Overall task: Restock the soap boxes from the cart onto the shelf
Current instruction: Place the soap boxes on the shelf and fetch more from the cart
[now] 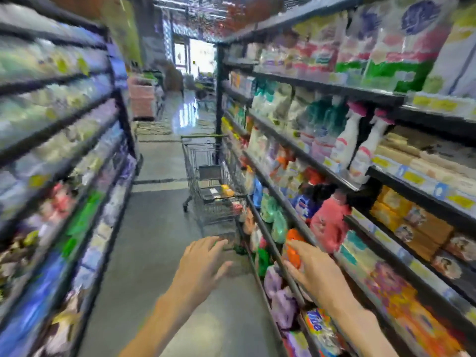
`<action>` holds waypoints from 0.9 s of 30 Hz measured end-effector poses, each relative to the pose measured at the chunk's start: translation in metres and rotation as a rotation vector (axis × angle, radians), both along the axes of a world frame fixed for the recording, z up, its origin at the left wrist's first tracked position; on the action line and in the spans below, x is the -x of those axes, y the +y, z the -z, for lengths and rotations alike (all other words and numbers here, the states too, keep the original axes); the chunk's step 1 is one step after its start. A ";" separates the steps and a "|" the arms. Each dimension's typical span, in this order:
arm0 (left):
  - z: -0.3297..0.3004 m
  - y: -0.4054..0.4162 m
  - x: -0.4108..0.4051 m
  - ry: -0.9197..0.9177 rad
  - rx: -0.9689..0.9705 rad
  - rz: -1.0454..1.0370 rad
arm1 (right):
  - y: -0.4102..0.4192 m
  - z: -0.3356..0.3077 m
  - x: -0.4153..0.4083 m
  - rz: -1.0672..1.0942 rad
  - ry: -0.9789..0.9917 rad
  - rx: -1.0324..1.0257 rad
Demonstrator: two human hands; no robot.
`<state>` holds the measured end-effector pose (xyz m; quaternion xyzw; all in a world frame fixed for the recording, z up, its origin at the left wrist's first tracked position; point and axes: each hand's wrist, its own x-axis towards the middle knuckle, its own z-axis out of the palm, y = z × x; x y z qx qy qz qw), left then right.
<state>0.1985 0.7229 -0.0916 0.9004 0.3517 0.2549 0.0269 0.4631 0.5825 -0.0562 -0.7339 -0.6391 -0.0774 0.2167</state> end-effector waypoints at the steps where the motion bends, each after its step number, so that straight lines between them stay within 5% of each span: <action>1: 0.002 0.013 0.017 -0.018 0.003 -0.037 | 0.023 0.001 0.013 -0.030 0.006 0.010; 13: 0.020 0.190 0.147 0.022 0.059 -0.292 | 0.264 0.016 0.126 -0.231 0.004 0.039; 27: 0.021 0.525 0.102 0.085 0.067 -0.289 | 0.607 0.012 0.085 -0.239 0.015 0.094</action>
